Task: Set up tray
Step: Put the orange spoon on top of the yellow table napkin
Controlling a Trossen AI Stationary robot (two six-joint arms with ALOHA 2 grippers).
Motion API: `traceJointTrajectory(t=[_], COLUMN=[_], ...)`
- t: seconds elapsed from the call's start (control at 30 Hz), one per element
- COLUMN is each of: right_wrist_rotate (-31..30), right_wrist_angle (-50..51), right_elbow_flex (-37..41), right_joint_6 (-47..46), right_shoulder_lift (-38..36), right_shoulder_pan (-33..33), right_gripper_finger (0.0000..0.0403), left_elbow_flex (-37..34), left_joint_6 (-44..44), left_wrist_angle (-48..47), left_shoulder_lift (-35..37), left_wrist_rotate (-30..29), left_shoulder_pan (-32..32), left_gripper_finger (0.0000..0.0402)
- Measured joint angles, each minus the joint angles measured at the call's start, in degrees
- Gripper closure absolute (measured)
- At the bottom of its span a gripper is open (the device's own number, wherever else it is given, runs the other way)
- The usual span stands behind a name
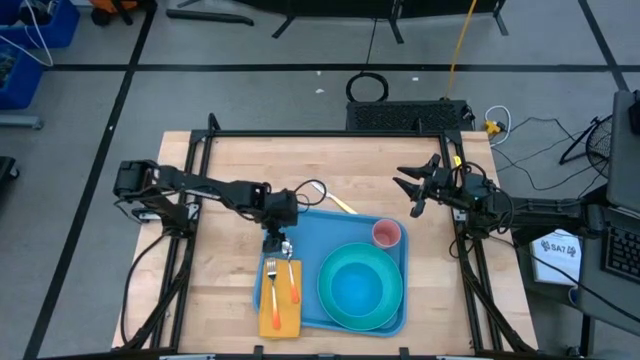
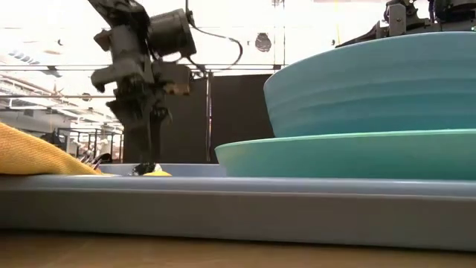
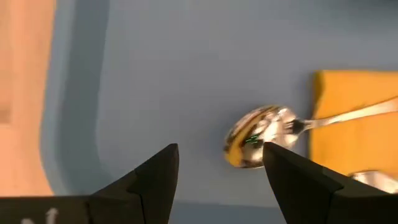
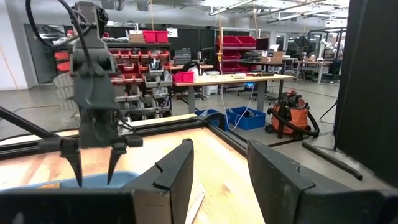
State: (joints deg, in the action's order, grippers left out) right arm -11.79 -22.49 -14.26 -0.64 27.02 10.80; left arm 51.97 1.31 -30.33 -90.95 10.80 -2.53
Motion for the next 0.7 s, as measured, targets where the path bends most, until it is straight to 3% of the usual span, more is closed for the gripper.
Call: traceJointTrajectory(t=[0.4, 0.7], right_wrist_rotate=[0.0, 0.0], right_wrist_angle=[0.0, 0.0], right_elbow_flex=[0.0, 0.0], right_joint_6=[0.0, 0.0], right_shoulder_lift=[0.0, 0.0], right_shoulder_pan=[0.0, 0.0], right_gripper_finger=[0.0261, 0.0261], left_elbow_flex=[0.0, 0.0], left_joint_6=[-1.0, -1.5], left_wrist_angle=[0.5, 0.6], left_shoulder_lift=[-2.8, -2.8], left_wrist_rotate=[9.1, 8.8], left_shoulder_pan=[-0.9, -0.7], left_gripper_finger=[0.0163, 0.0163])
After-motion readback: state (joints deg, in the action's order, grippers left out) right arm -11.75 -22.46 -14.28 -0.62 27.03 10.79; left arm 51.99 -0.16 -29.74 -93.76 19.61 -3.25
